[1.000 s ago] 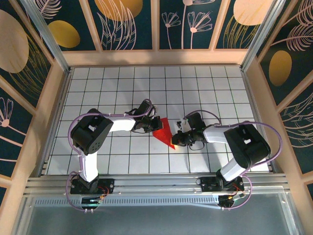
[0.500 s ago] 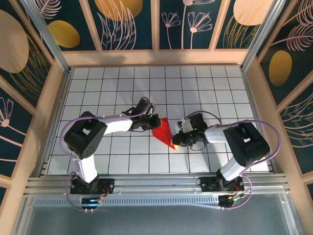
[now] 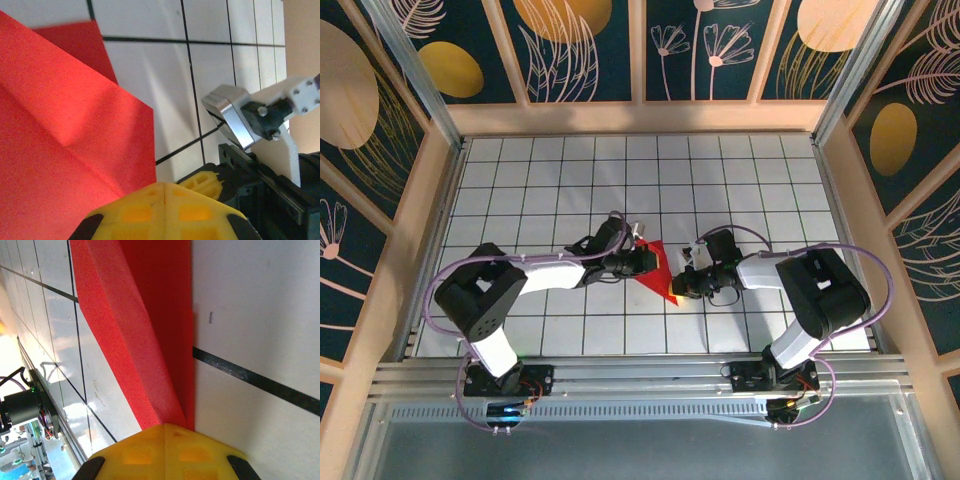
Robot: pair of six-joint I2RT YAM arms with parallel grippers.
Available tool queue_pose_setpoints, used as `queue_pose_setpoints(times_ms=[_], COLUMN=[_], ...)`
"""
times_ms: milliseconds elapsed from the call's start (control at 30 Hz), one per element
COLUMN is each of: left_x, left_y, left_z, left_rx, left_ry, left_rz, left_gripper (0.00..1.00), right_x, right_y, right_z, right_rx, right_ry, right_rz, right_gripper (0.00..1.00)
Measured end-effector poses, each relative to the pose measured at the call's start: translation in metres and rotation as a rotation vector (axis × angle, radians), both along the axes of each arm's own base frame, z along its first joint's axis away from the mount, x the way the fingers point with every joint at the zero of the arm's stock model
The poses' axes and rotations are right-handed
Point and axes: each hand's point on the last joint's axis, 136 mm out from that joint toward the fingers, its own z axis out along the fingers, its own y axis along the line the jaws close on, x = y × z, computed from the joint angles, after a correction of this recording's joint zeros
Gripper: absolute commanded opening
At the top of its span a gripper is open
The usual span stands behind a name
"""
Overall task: Fold a paper plane with a square sheet of paper (fold left side to right side)
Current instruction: Fourth fold the wing at the center of the table.
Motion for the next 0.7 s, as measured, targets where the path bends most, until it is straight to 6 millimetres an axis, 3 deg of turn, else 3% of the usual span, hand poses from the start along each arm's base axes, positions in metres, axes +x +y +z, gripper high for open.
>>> queue_pose_setpoints(times_ms=[300, 700], left_x=[-0.004, 0.01], left_y=[-0.009, -0.013], left_z=[-0.034, -0.042], left_rx=[0.027, 0.056], left_ry=[0.073, 0.061], left_rz=[-0.002, 0.035], left_gripper=[0.05, 0.06], right_x=[0.0, 0.0], right_y=[0.0, 0.0], right_z=[-0.001, -0.001], right_rx=[-0.015, -0.035], right_ry=[0.004, 0.01], right_rz=[-0.003, -0.003], right_gripper=[0.0, 0.0])
